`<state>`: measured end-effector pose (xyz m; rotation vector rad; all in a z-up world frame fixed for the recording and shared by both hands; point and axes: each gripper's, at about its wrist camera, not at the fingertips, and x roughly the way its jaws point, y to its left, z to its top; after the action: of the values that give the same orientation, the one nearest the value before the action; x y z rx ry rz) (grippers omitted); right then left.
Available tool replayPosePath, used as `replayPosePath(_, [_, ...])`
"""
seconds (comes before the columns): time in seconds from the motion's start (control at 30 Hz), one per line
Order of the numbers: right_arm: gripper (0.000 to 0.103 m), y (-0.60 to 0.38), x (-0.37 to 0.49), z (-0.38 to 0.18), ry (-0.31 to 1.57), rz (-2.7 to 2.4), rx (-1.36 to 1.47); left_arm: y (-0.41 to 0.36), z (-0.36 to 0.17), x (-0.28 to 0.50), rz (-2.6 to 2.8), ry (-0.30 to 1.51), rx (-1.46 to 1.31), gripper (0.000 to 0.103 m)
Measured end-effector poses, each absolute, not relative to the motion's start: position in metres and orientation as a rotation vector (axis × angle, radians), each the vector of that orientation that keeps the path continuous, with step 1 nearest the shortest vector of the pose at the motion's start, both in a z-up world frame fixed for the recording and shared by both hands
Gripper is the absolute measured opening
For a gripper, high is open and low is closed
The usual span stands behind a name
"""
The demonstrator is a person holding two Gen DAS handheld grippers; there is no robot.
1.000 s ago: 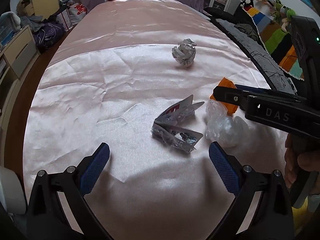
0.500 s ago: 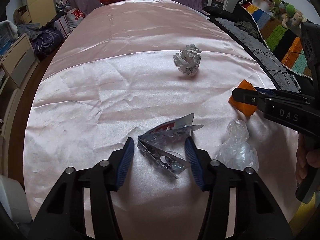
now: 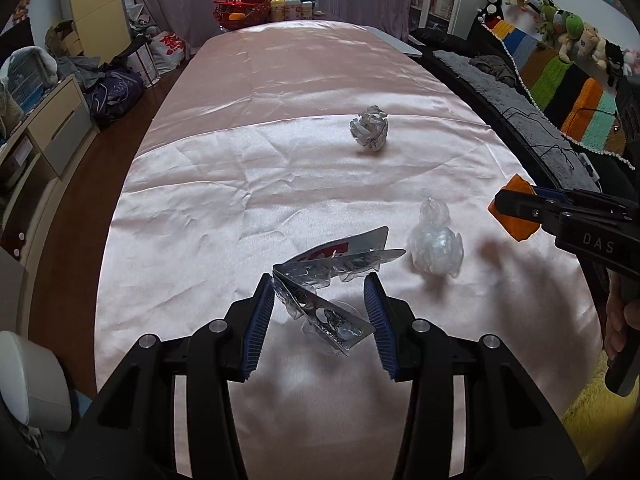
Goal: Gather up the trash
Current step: 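Grasp the orange folded paper with the right tool while the left tool grasps the silver blister pack, then lower the orange paper and blister pack into the black bin and open both tools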
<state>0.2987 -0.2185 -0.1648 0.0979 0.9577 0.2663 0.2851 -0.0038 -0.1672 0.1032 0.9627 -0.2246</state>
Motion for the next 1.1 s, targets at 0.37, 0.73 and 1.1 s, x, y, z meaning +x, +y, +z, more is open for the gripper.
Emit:
replayPosePath(0.37, [0.031,-0.225,0.196,-0.154,0.954,0.297,0.082,-0.001,-0.152,0.175,-0.267,0.946,0.071,0.044])
replayPosePath(0.73, [0.031,-0.218,0.102,-0.184,1.015,0.359,0.120,-0.009,-0.184,0.079,-0.320,0.996,0.067,0.044])
replayPosePath(1.1, [0.031,-0.215,0.057,-0.214,1.072,0.364,0.174,-0.012,-0.237,0.041,-0.340,1.109,0.015,0.044])
